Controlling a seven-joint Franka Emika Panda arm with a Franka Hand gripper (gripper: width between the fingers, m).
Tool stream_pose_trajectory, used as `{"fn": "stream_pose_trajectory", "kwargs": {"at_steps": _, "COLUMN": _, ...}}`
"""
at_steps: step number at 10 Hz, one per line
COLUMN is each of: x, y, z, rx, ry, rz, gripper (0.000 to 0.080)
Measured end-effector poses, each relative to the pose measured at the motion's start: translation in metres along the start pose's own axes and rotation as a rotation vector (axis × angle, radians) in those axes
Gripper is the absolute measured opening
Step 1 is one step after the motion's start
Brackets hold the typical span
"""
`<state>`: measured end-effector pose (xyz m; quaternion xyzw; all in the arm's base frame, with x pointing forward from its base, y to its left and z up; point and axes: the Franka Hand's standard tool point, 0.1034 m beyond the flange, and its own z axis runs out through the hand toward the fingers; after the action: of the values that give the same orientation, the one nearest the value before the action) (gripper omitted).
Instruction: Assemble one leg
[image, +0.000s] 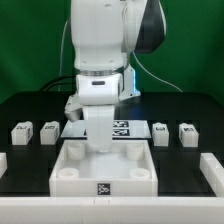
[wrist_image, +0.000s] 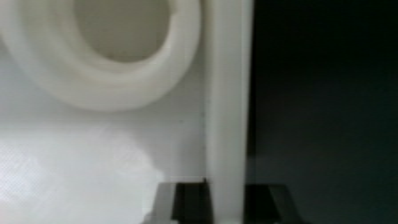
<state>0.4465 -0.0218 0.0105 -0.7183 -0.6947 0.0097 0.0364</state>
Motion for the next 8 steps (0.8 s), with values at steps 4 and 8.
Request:
{"fn": "stream_pose_trajectory", "kwargs": {"at_steps": 4, "x": 0.054, "y": 0.028, "z": 0.0, "rx": -0.027, "ry": 0.04, "rz": 0.023, "gripper": 0.0061}}
{"fn": "stream_pose_trajectory", "kwargs": {"at_steps": 8, "x": 0.084, "y": 0.041, "z": 0.002, "rx": -0.051, "ry": 0.07, "rz": -0.007, "gripper": 0.0061}}
